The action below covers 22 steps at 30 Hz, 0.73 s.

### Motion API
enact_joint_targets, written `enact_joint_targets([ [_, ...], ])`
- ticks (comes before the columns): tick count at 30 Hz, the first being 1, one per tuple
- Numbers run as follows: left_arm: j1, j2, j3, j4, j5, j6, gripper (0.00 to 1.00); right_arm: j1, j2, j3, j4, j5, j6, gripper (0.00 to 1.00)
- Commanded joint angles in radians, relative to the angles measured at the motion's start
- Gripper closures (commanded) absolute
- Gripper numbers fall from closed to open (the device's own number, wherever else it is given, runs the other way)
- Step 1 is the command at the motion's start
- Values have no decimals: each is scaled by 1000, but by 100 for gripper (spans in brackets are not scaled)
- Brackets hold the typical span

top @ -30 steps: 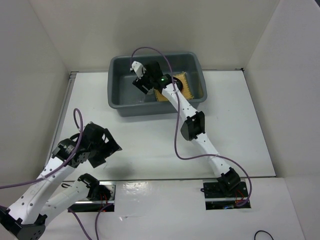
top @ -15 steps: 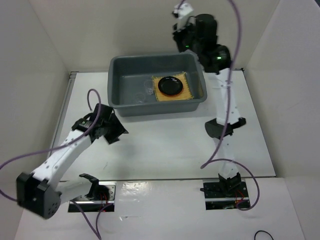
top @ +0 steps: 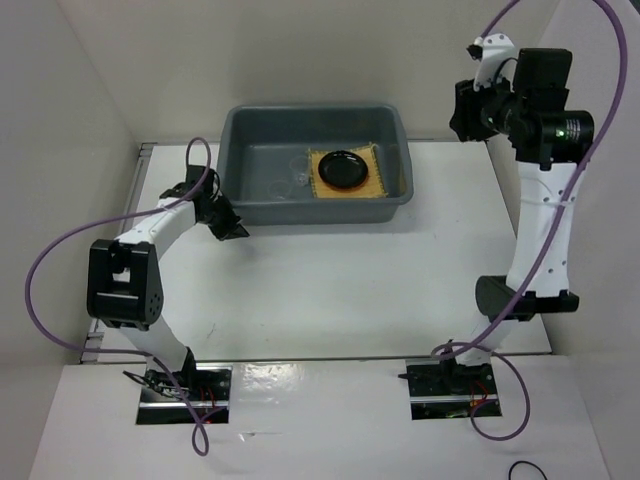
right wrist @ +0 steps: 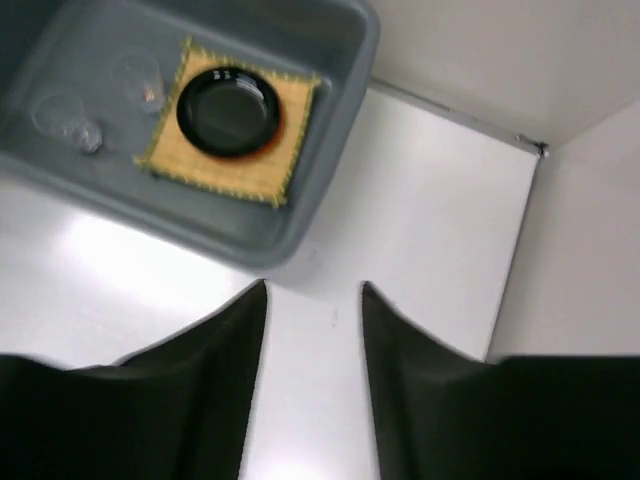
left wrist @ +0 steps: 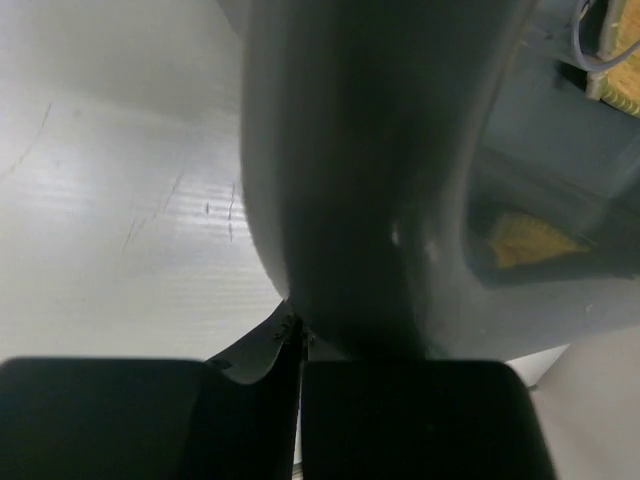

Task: Place the mixed dishes into the plastic bin

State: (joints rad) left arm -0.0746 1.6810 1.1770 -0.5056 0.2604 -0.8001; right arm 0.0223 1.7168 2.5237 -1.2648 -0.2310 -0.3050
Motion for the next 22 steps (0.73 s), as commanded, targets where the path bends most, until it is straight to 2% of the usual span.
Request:
enact_joint_targets([
  [1,18,66,58,38,60,62,100,-22,-111,-104,-36,-42,-14,48],
  [3,27,77,67,38,69,62,99,-32,-176,-178,-36,-53,-25,31],
  [4,27,77,67,38,80,62,97,-32,-193,-196,-36,-53,-25,18],
  [5,27,77,67,38,80,62,95,-32,-207,-225,-36,-53,-25,13],
  [6,27,59,67,38,80,49,87,-32,-233,-236,-36,-53,-25,9],
  [7,27,18,55,38,80,48,82,-32,-247,-250,-36,-53,-25,1],
  [9,27,-47,23,48,80,36,71,-42,-284,-289,-36,-53,-25,1],
  [10,27,-128,13,49,70,23,51,-42,-299,-330,-36,-53,-25,1],
  [11,27,-220,1,49,56,10,42,-51,-336,-359,-36,-44,-40,1],
  [12,27,-269,1,49,34,10,23,-51,-356,-426,-36,-44,-40,1],
  [14,13,-425,1,21,-9,10,0,-76,-429,-512,-9,-44,-54,1],
  [16,4,-541,-13,10,-71,30,0,-76,-483,-650,49,-28,-54,1],
  [20,4,-888,-71,1,-165,116,0,-85,-546,-772,84,-28,-42,1],
  [22,4,-999,-124,1,-232,146,0,-111,-571,-807,96,-28,-31,1],
])
